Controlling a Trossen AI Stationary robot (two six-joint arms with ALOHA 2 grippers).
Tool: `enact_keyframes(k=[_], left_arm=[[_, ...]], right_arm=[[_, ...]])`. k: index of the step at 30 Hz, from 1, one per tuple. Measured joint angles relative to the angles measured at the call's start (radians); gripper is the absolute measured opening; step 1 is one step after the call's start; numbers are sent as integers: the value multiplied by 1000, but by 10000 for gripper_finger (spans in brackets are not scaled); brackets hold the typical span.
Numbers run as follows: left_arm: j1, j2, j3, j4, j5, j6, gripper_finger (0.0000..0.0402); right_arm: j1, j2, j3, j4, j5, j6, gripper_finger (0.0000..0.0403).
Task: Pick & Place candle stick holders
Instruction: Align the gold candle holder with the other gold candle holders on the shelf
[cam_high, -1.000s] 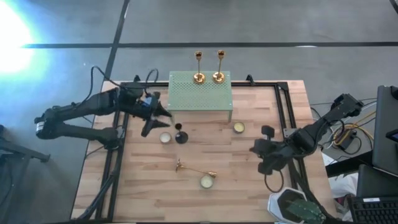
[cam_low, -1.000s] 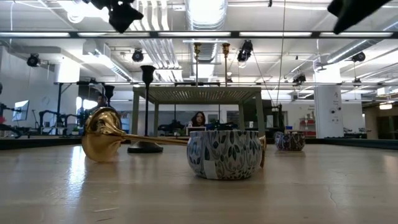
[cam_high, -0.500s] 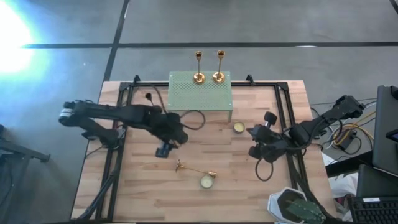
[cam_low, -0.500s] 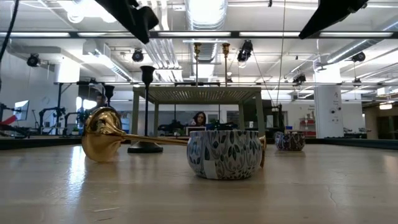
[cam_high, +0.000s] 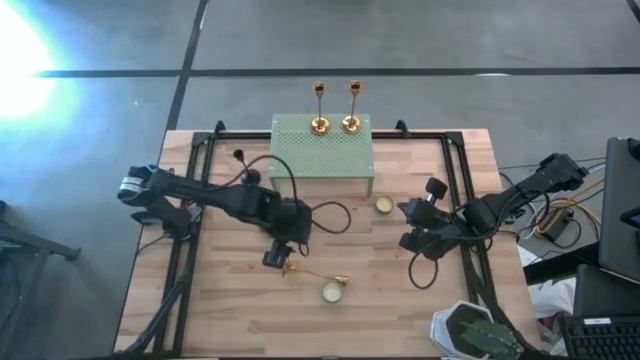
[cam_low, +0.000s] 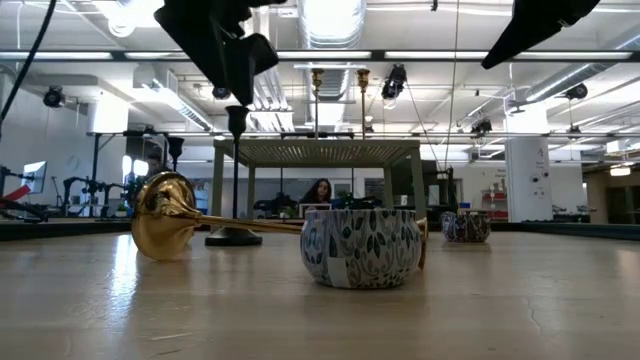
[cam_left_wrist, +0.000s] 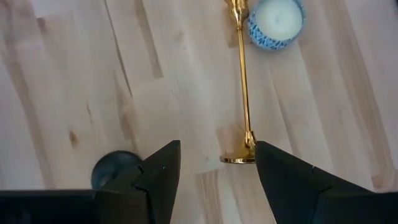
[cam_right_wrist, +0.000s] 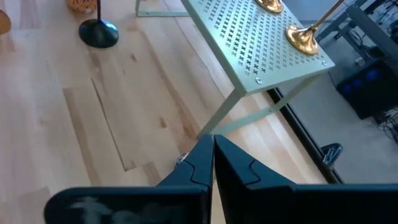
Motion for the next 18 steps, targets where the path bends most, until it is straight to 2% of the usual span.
enact_keyframes(k=[18], left_arm=[[-90,190,-3,106,5,-43,210]], right_arm=[[0,0,-8,0,0,2,9]])
